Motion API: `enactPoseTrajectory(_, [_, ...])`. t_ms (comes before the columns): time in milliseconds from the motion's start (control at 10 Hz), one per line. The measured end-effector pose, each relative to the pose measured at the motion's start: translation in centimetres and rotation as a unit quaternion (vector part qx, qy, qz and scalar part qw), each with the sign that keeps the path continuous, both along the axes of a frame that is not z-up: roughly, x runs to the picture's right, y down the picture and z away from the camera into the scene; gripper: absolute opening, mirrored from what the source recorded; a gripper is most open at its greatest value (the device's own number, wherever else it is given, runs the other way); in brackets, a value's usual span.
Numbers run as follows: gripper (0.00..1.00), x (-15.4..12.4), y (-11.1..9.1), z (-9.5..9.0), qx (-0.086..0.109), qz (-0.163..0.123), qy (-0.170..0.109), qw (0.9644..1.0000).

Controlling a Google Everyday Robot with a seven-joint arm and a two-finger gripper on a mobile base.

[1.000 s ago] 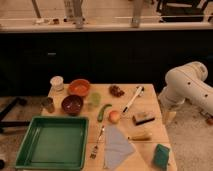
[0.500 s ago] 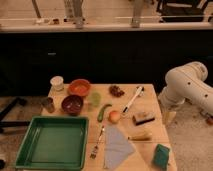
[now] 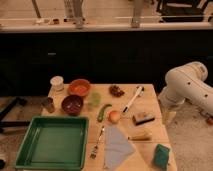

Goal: Place grapes in metal cup

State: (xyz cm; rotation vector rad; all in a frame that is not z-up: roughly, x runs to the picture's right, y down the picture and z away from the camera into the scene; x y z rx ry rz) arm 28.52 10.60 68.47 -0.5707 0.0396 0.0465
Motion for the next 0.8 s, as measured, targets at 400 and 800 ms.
enactPoseTrajectory(400, [0.8, -1.9, -0.3, 0.5, -0.001, 0.045, 0.034, 0.9984])
enactPoseTrajectory(800, [0.8, -6.2, -1.6, 1.1, 0.002, 0.069, 0.029, 0.9972])
